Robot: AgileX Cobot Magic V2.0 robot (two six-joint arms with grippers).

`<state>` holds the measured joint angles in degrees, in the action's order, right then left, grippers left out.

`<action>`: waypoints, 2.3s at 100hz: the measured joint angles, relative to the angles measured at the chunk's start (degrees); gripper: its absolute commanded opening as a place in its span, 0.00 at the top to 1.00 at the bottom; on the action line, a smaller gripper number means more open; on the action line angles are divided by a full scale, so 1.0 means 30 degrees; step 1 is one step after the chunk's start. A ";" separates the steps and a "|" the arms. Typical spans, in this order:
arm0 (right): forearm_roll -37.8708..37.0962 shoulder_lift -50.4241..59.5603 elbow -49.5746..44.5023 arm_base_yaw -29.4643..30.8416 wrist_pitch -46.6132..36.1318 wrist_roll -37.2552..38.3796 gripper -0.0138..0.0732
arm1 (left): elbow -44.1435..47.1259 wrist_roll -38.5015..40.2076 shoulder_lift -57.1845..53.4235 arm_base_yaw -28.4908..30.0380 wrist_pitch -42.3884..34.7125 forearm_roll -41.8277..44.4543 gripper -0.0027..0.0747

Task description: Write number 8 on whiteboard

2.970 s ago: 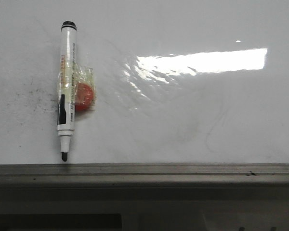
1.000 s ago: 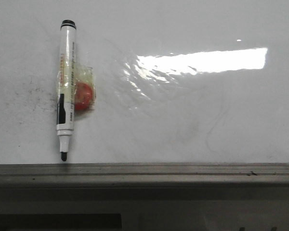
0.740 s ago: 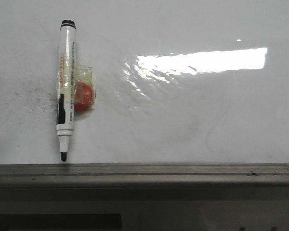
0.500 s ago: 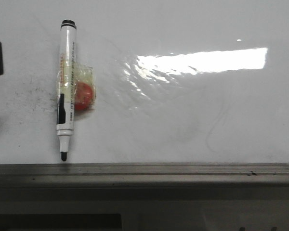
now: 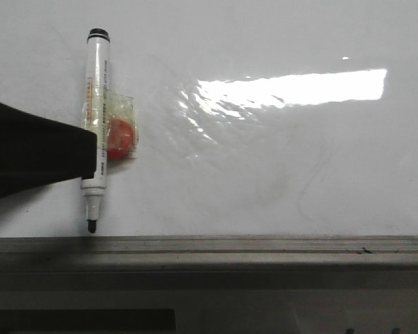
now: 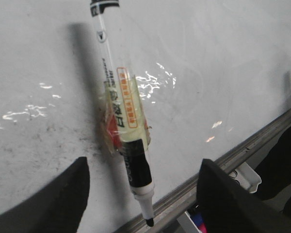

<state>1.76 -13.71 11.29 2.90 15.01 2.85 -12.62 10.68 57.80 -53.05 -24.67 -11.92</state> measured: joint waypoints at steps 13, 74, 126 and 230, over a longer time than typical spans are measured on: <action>0.0000 0.0000 0.0000 0.0000 0.0000 0.0000 0.91 | -0.0046 0.0120 0.1053 0.0000 -0.0960 0.0000 0.40; 0.0000 0.0000 0.0000 -0.0501 0.0255 0.0000 0.91 | -0.0239 0.0809 0.3466 -0.0113 -0.2747 -0.0297 0.98; 0.0033 -0.2256 0.2716 -0.7100 0.4434 -0.1678 0.81 | -0.0239 0.1080 0.2831 -0.0113 -0.2152 0.3583 0.99; 0.2576 -1.4376 0.9871 -1.7516 0.0617 -0.2255 0.73 | -0.3269 -0.2926 0.2627 -0.0046 0.1664 1.2536 0.99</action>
<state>9.48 -56.84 40.90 -49.64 16.86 -3.92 -22.43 1.90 65.68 -53.18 -19.68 25.69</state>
